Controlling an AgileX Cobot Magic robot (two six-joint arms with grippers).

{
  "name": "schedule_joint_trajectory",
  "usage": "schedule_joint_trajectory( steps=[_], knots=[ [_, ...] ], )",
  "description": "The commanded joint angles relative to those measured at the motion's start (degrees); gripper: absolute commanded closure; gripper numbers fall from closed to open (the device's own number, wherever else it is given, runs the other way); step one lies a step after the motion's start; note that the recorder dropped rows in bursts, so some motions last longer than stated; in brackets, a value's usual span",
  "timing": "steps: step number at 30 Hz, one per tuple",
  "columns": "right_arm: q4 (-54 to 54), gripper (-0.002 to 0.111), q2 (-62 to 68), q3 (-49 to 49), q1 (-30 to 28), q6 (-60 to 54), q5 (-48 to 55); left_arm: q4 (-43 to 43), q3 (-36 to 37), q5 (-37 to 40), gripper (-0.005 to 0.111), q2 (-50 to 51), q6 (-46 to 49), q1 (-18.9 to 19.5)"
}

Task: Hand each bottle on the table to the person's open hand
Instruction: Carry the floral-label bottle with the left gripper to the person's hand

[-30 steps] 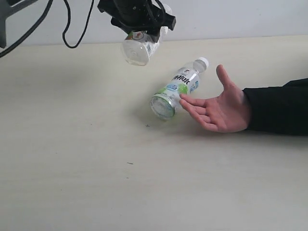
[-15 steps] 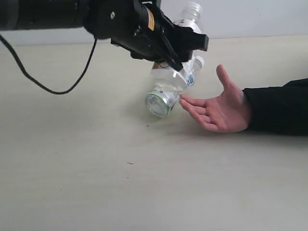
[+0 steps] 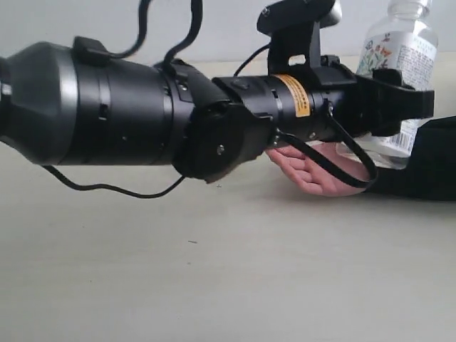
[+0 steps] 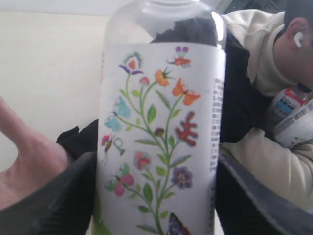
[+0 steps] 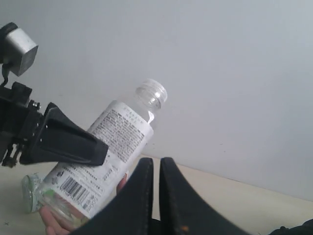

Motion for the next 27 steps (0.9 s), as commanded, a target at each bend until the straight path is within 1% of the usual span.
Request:
schedule_joint_trajectory(
  steps=[1, 3, 4, 5, 6, 7, 8, 10, 11, 27],
  knots=[
    [0.2, 0.101, -0.3, 0.2, 0.1, 0.0, -0.4, -28.0, 0.1, -2.4, 0.107, 3.6, 25.6, -2.8],
    [0.2, 0.101, -0.3, 0.2, 0.1, 0.0, -0.4, -39.5, 0.1, -5.8, 0.107, 4.4, 34.8, -4.3],
    [0.2, 0.101, -0.3, 0.2, 0.1, -0.1, -0.4, -51.9, 0.1, -12.1, 0.107, 5.2, 42.8, -6.7],
    [0.2, 0.101, -0.3, 0.2, 0.1, -0.1, -0.4, -56.8, 0.1, -16.1, 0.107, 5.2, 44.9, -7.8],
    [0.2, 0.101, -0.3, 0.2, 0.1, -0.1, -0.4, -63.3, 0.1, -24.4, 0.107, 5.2, 47.5, -10.8],
    [0.2, 0.101, -0.3, 0.2, 0.1, -0.1, -0.4, -65.3, 0.1, -28.4, 0.107, 5.2, 47.7, -12.2],
    [0.2, 0.101, -0.3, 0.2, 0.1, 0.0, -0.4, -67.8, 0.1, -34.5, 0.107, 5.2, 47.7, -14.7],
    [0.2, 0.101, -0.3, 0.2, 0.1, 0.0, -0.4, -70.9, 0.1, -40.1, 0.107, 5.2, 45.7, -17.6],
    [0.2, 0.101, -0.3, 0.2, 0.1, 0.0, -0.4, -72.7, 0.1, -40.7, 0.107, 5.2, 43.3, -18.3],
    [0.2, 0.101, -0.3, 0.2, 0.1, -0.1, -0.4, -73.0, 0.1, -40.2, 0.107, 5.4, 43.5, -18.3]
  ],
)
